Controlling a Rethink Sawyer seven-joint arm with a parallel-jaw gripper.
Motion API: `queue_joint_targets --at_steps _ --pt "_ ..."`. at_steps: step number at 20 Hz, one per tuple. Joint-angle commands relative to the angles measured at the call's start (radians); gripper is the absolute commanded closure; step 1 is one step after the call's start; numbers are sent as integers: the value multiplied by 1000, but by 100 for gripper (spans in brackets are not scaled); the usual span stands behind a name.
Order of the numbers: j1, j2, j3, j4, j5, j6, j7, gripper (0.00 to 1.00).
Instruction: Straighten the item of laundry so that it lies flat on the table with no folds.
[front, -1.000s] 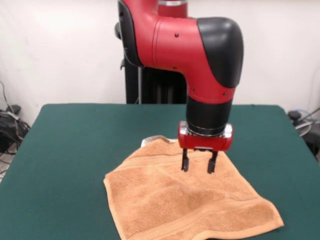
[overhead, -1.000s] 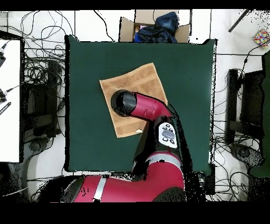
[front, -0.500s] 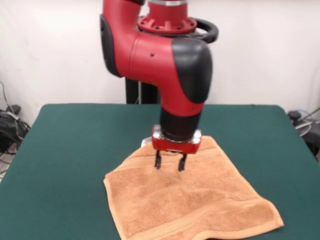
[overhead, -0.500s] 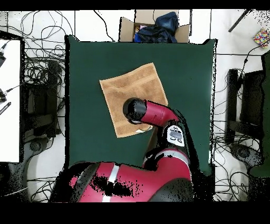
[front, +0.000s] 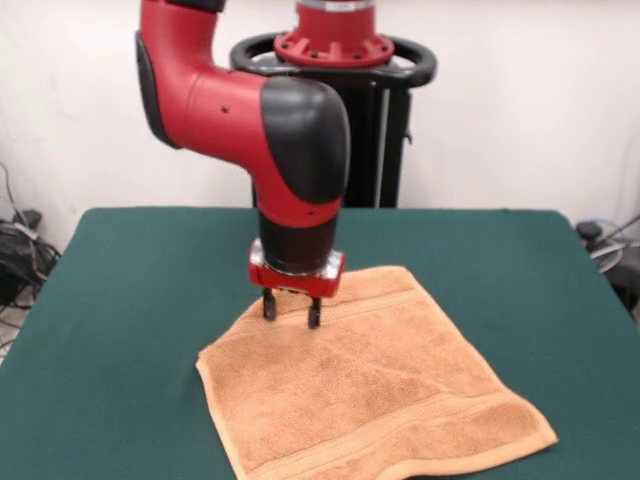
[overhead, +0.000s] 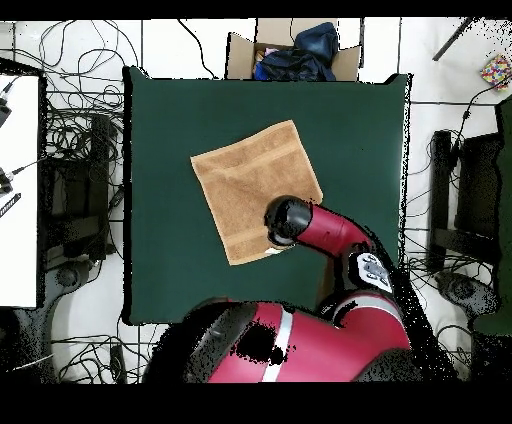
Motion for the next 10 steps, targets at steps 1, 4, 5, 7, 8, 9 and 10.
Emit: queue_joint_targets --at_steps 1,4,5,7,8,9,10 --pt "-13 26 59 73 -50 -72 121 0" --pt "4 70 46 38 -49 -109 148 0" --pt "12 84 42 35 -42 -131 167 0" --pt "44 82 21 48 -26 -174 213 0" --pt "66 74 5 56 -14 -190 240 0" --pt "89 66 -14 60 -2 -198 265 0" --pt "106 60 -26 59 12 -192 279 0"
